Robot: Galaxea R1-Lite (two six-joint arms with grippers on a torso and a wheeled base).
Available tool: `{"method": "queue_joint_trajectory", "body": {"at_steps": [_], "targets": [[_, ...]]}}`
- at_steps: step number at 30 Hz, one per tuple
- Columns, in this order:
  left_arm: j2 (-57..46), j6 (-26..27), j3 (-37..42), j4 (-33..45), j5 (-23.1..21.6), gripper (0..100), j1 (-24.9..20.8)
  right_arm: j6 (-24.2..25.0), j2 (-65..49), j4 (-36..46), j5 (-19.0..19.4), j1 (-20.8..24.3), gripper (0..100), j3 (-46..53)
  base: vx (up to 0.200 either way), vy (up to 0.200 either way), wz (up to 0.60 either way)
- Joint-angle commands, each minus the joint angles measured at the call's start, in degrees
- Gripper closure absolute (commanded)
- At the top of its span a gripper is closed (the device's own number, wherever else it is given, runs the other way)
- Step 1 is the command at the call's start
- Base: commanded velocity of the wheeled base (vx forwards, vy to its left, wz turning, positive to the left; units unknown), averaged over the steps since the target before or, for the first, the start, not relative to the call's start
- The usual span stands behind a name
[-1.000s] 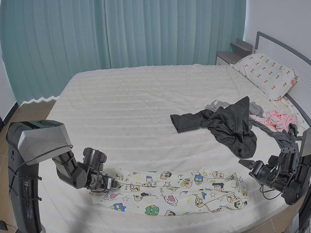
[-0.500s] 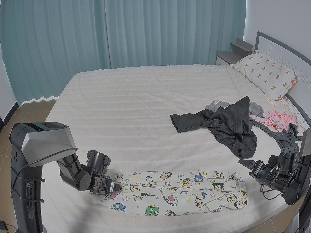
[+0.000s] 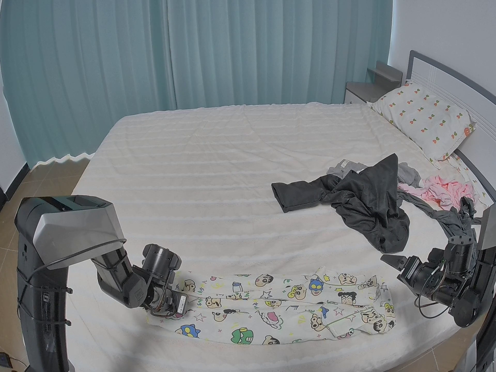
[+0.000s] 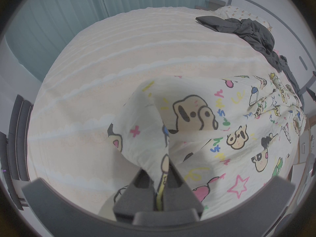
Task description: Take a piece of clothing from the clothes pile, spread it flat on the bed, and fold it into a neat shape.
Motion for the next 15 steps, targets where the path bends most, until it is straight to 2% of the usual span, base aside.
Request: {"method": "queue_joint_trajectory", "body": {"at_steps": [1,6,15], "targets": [[-2.67,-0.93,-0.44,2.28,-0.1,100,0.74,0.01,0.18,-0.58,0.14,-0.38,0,1.01,0.0,0.0,0.0],[-6.63,-0.67,-0.96,6.32,-0.19,100,3.29,0.01,0.18,-0.58,0.32,-0.82,0,1.01,0.0,0.0,0.0],[-8.38,-0.4,-0.79,6.41,-0.01,100,7.33,-0.08,0.09,-0.58,0.23,-0.82,0,1.01,0.0,0.0,0.0]]}}
